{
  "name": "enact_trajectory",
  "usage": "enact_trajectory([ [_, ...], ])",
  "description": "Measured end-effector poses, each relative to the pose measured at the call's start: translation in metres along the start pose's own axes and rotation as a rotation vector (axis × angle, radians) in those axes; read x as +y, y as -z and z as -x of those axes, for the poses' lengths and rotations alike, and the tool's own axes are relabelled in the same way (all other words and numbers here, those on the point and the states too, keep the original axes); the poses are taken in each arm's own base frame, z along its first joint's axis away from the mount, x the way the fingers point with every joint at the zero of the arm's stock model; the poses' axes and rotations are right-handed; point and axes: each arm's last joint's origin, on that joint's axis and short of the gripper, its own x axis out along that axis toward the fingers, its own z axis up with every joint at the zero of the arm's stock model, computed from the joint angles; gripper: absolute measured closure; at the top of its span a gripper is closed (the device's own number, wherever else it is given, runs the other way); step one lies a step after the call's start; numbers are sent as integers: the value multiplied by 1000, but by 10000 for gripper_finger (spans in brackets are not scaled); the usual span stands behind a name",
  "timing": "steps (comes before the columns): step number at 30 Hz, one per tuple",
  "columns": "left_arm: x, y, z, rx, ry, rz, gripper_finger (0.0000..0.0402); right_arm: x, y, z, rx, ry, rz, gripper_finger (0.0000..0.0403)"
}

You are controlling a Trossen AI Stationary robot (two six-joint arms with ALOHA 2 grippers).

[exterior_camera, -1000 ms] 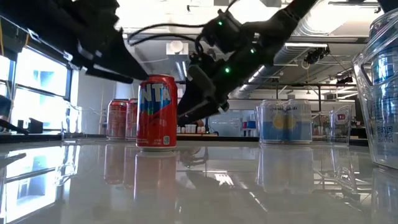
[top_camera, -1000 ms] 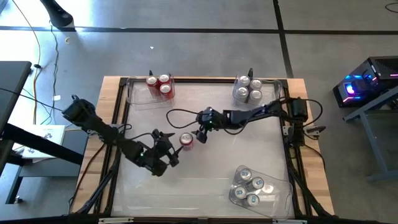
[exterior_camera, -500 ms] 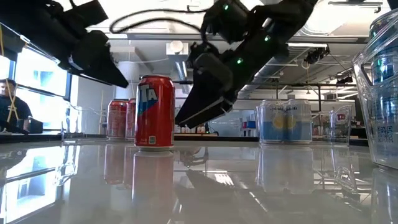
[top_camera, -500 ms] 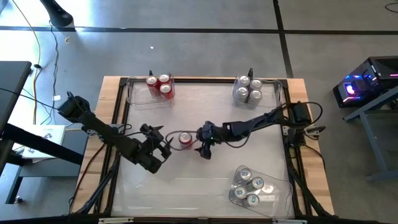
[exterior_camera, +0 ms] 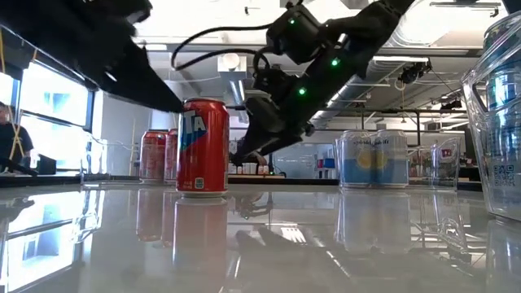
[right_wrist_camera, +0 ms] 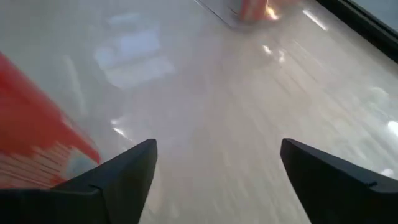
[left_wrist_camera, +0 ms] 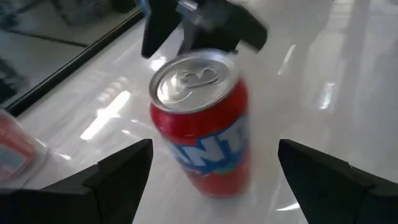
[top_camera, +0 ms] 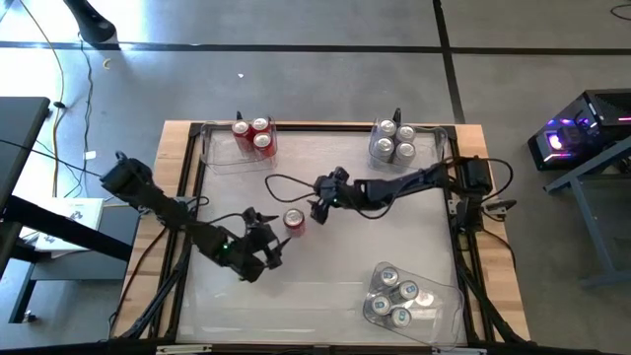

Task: Sort soda cans
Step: Put the red soda can into the top left transparent bin

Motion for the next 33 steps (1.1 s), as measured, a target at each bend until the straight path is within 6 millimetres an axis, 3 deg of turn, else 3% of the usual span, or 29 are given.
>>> enact_trajectory([
  [5,1,11,-23,47,-75,2,62,3,-6,0,-45,-104,-18,107],
  [11,5,12,-32,55,-117,18,62,12,-1,3,-8,-153,20,142],
  [18,19,11,-23,85,-167,-14,62,33,7,12,12,-195,72,147],
  [25,47,8,4,100,-265,29,62,56,14,23,20,-371,232,147],
  [29,46,3,14,65,-220,50,62,53,17,23,15,-155,221,147],
  [33,31,-3,8,29,-142,73,62,22,9,8,10,12,78,158],
])
